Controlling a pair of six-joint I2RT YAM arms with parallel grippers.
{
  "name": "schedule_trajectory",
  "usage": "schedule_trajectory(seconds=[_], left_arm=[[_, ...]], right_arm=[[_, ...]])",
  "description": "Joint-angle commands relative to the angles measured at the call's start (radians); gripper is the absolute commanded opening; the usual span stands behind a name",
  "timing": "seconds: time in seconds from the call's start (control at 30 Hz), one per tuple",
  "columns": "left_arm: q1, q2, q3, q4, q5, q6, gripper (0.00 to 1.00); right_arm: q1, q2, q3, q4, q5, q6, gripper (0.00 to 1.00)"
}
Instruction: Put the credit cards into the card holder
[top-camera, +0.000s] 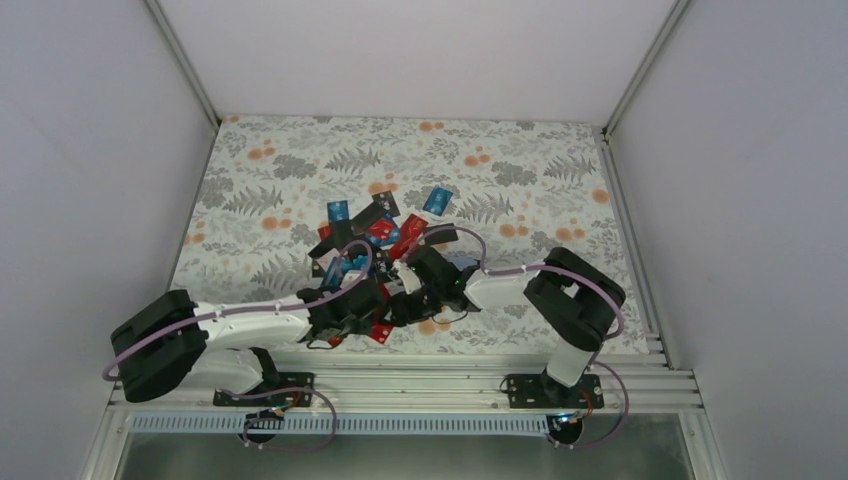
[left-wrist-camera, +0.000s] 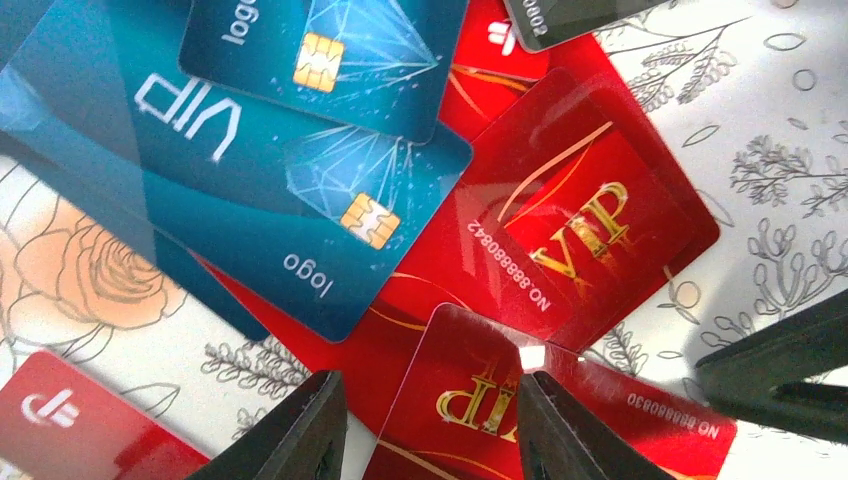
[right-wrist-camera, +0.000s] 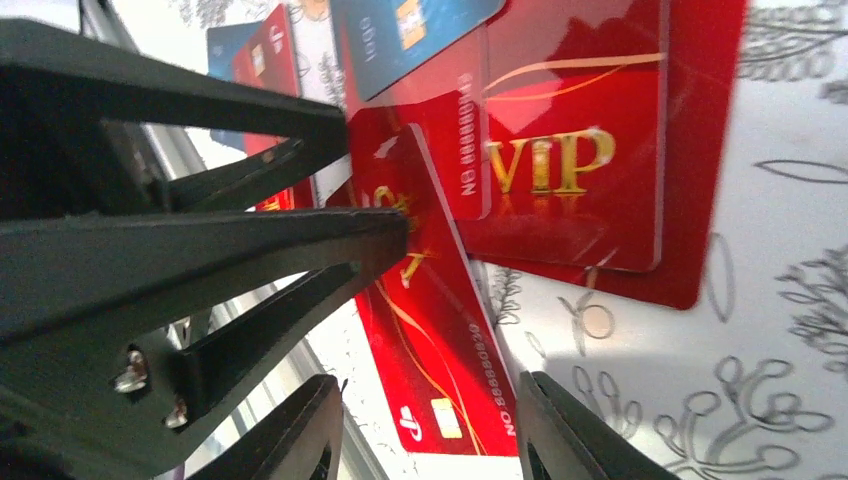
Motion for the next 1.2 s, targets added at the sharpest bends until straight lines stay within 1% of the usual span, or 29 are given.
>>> schedule_trajectory(seconds=[0.0, 0.1, 0.23, 0.43, 0.6, 0.8, 0.9, 1.0, 1.17], left_arm=[[0.0, 0.009, -0.041, 0.08, 0.031, 0.045, 0.44], [-0.002, 0.016, -0.049, 0.11, 0.047, 0.069, 0.41], [-0.001, -0.01, -0.068, 0.14, 0.09, 0.093, 0.4], [-0.014, -0.044, -0.118, 0.223, 0.201, 0.148, 0.38], [-0.032, -0.038, -0.115, 0.222, 0.201, 0.177, 0.38], [-0.037, -0.024, -0.103, 0.221, 0.2, 0.177, 0.38], [-0.038, -0.023, -0.1, 0.22, 0.201, 0.175, 0.38], [-0.041, -0.025, -0.089, 0.203, 0.198, 0.168, 0.38], [-0.046, -0.03, -0.082, 0.172, 0.196, 0.14, 0.38]], right_arm=[[-0.002, 0.032, -0.026, 0.04, -0.057, -0.041, 0.46], [0.001, 0.039, -0.041, 0.043, -0.093, -0.05, 0.45], [0.002, 0.001, -0.086, 0.033, -0.102, -0.049, 0.44], [0.011, -0.046, -0.162, 0.029, -0.115, -0.038, 0.45], [0.012, -0.084, -0.212, 0.045, -0.118, -0.018, 0.45], [0.013, -0.205, -0.226, -0.048, -0.071, 0.016, 0.48], [0.014, -0.264, -0.269, -0.079, -0.072, 0.077, 0.49], [0.029, -0.32, -0.333, -0.037, -0.122, 0.181, 0.5], [0.085, -0.435, -0.397, 0.039, -0.121, 0.39, 0.55]])
